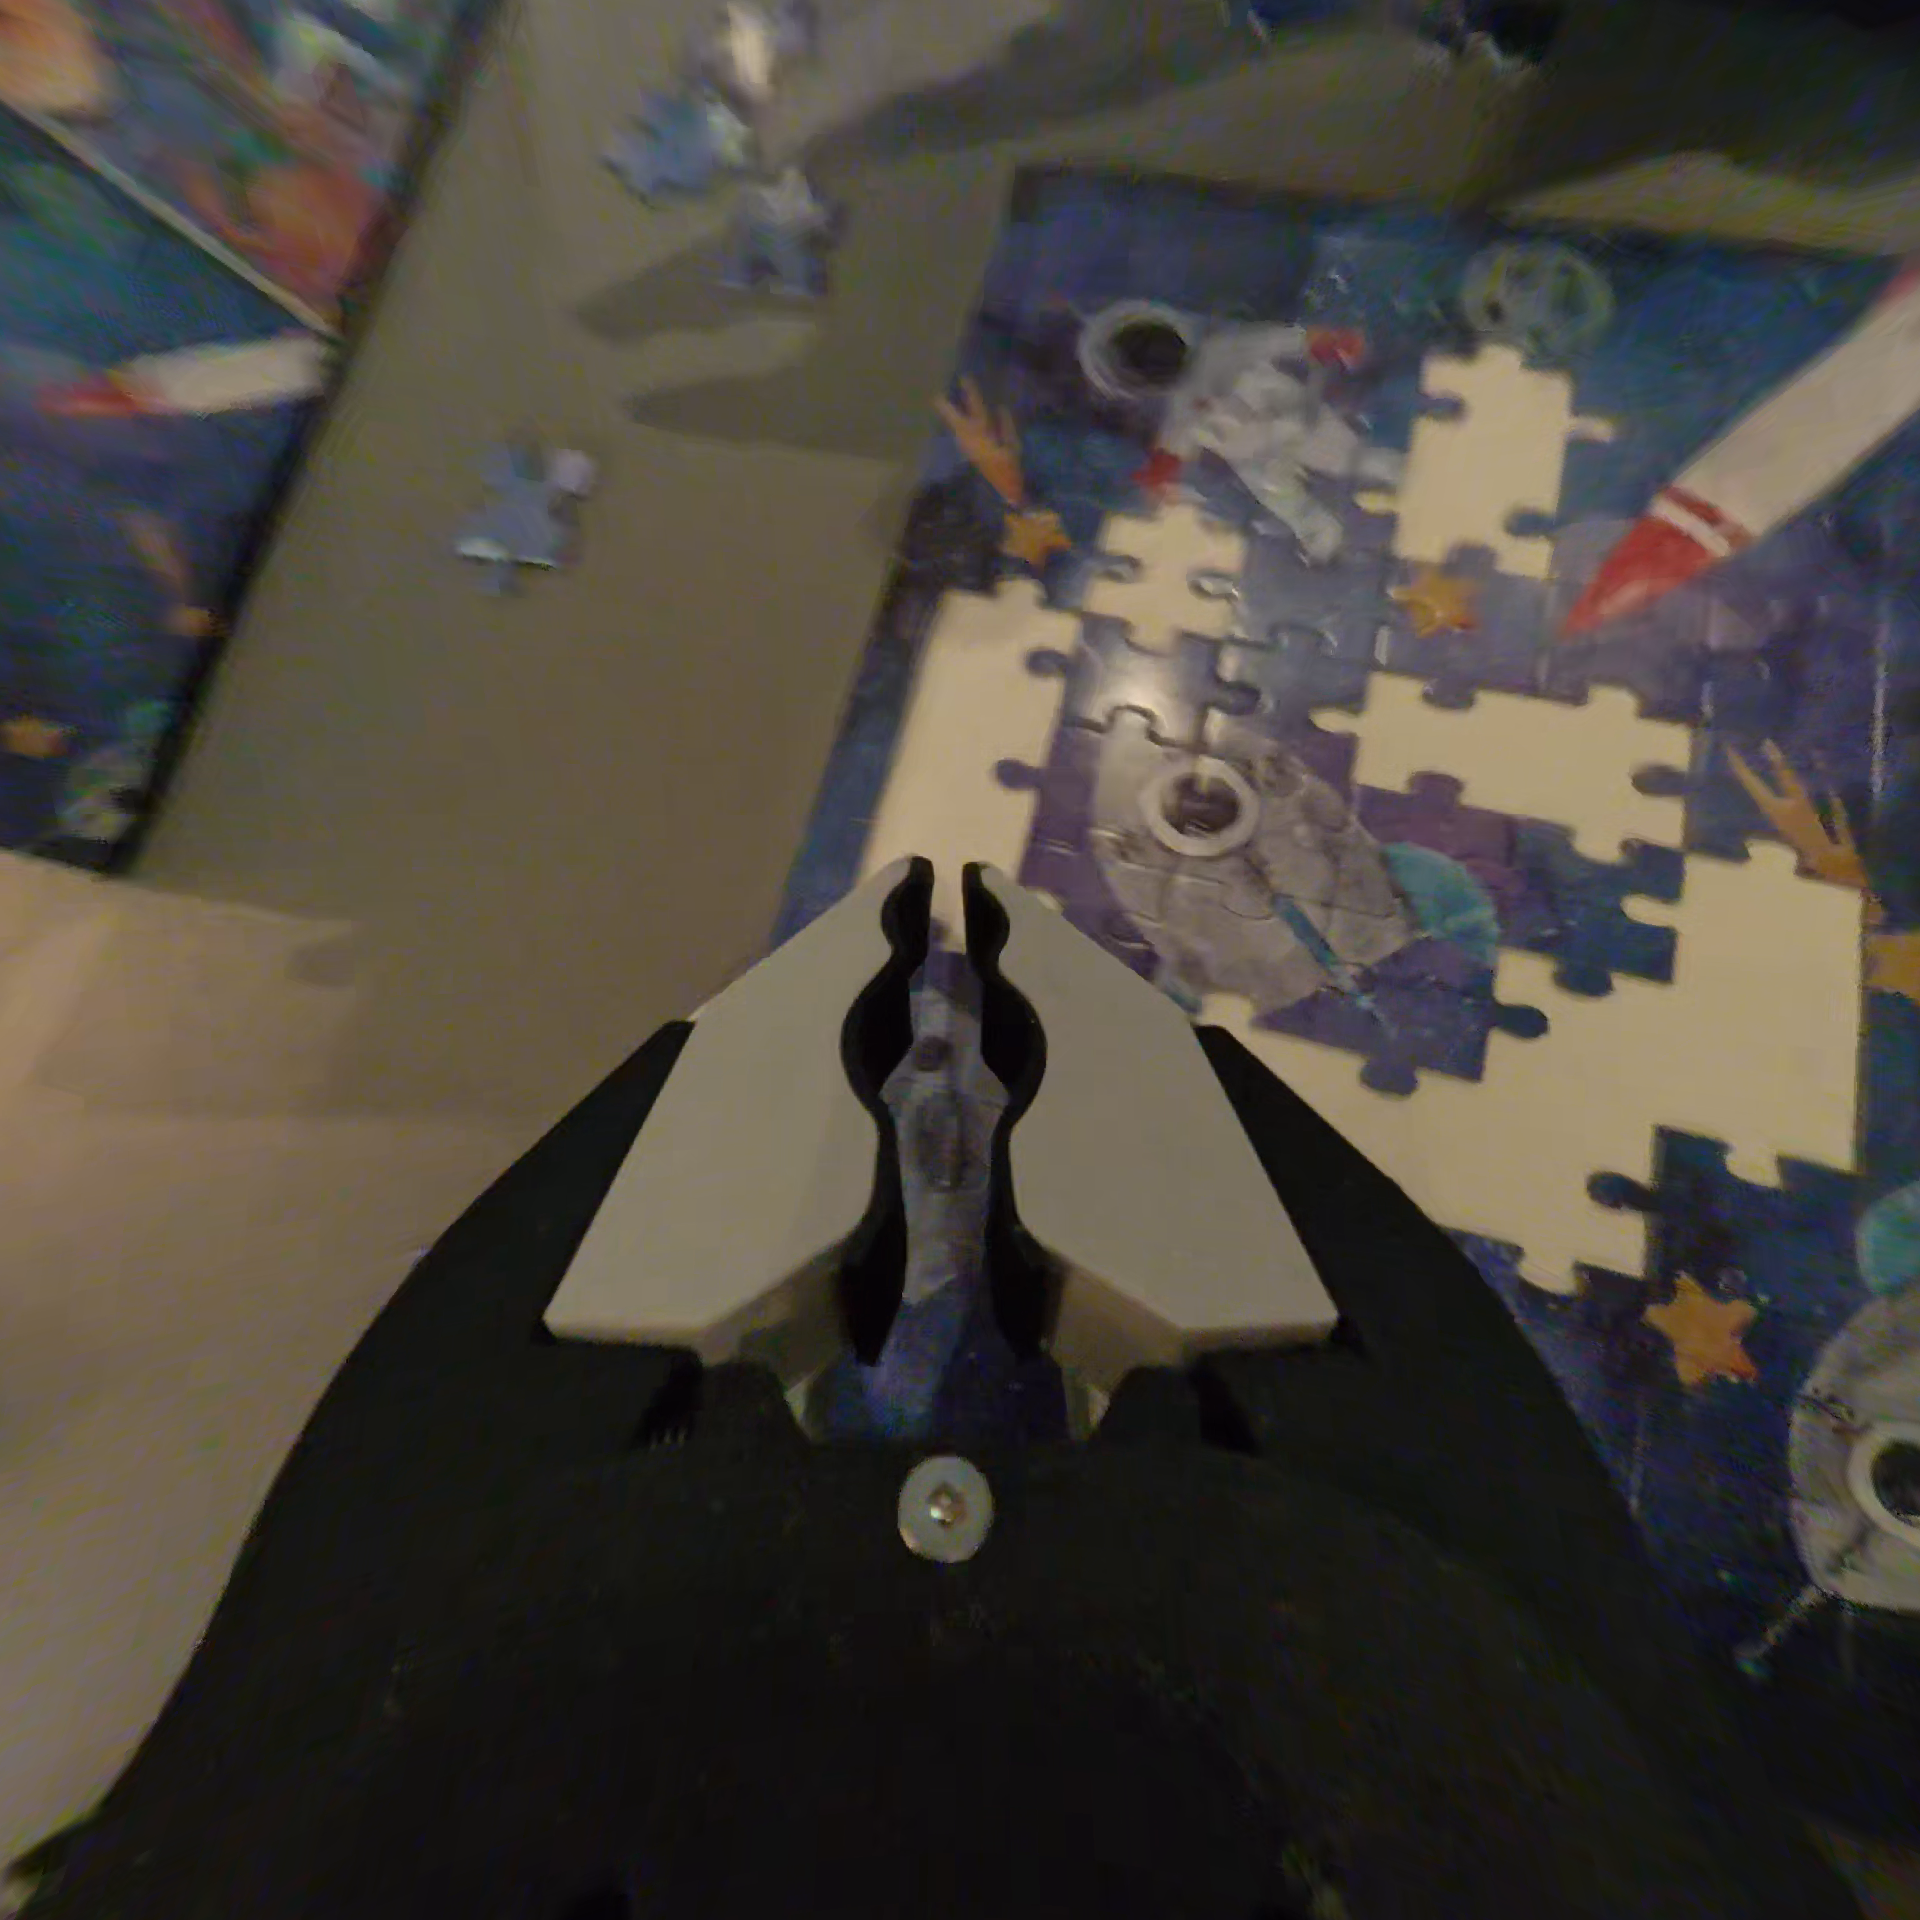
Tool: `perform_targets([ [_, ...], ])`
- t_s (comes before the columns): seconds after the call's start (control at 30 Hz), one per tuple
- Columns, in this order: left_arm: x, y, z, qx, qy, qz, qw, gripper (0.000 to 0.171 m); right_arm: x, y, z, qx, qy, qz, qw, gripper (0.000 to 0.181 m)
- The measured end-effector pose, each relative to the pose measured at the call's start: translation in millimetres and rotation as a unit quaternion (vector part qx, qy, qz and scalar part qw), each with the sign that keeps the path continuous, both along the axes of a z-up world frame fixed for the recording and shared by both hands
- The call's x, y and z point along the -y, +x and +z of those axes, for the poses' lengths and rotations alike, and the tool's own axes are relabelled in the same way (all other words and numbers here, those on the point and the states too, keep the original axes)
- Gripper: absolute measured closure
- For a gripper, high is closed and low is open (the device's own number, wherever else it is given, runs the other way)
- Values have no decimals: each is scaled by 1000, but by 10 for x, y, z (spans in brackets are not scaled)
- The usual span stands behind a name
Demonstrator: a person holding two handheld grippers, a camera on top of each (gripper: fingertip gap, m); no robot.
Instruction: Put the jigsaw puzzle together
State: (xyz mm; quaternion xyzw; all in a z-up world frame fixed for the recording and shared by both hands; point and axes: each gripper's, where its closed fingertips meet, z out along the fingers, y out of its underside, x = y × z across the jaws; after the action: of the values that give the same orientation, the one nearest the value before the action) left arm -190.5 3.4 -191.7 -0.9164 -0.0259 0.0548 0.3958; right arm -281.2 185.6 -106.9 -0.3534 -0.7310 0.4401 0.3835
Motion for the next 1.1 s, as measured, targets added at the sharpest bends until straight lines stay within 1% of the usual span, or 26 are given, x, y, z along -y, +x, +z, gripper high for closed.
perform_targets([
  [0.07, 30, -176, 245, -13, 60, 44, 997, 168, -57, 0, 50, -3, -14, -5, 1000, 148],
  [0.13, 105, -326, 482, -19, 122, 83, 989, 170, -133, -1, 105, -7, -24, -12, 1000, 148],
  [0.2, 214, -453, 627, -24, 162, 113, 980, 169, -259, -1, 173, -18, -15, -29, 999, 148],
  [0.27, 314, -567, 693, -30, 180, 143, 973, 167, -428, 16, 290, -41, -4, -52, 998, 149],
  [0.37, 353, -643, 768, -38, 204, 165, 964, 159, -641, 74, 441, -64, -26, -69, 995, 151],
  [0.5, 385, -711, 751, -74, 188, 184, 962, 156, -821, 139, 430, -53, -63, -60, 995, 153],
  [0.57, 422, -762, 763, -95, 183, 199, 958, 156, -936, 152, 409, -47, -63, -68, 995, 154],
  [0.6, 443, -770, 813, -107, 189, 201, 955, 157, -1001, 161, 403, -47, -60, -76, 994, 154],
  [0.63, 475, -765, 915, -129, 204, 204, 949, 158, -1061, 173, 405, -47, -59, -82, 994, 155],
  [0.67, 525, -761, 1056, -159, 229, 209, 937, 162, -1111, 186, 412, -49, -59, -87, 993, 156],
  [0.7, 590, -753, 1202, -189, 257, 218, 922, 169, -1153, 196, 421, -52, -61, -90, 993, 157],
  [0.73, 665, -754, 1330, -212, 284, 231, 906, 171, -1183, 203, 426, -53, -64, -92, 992, 157],
  [0.77, 754, -783, 1437, -228, 308, 253, 888, 171, -1196, 205, 423, -53, -70, -92, 992, 158],
  [0.8, 837, -829, 1492, -233, 322, 276, 875, 171, -1194, 201, 412, -51, -75, -90, 992, 158],
  [0.83, 888, -877, 1491, -227, 326, 291, 870, 171, -1174, 194, 392, -47, -80, -86, 992, 158],
  [0.93, 935, -978, 1395, -191, 315, 312, 876, 171, -1052, 161, 288, -29, -75, -70, 994, 158],
  [1.03, 955, -982, 1422, -198, 321, 317, 870, 171, -982, 126, 132, -11, -16, -75, 997, 157],
  [1.1, 929, -983, 1381, -200, 308, 314, 875, 171, -966, 108, 34, -2, 33, -82, 996, 156],
])
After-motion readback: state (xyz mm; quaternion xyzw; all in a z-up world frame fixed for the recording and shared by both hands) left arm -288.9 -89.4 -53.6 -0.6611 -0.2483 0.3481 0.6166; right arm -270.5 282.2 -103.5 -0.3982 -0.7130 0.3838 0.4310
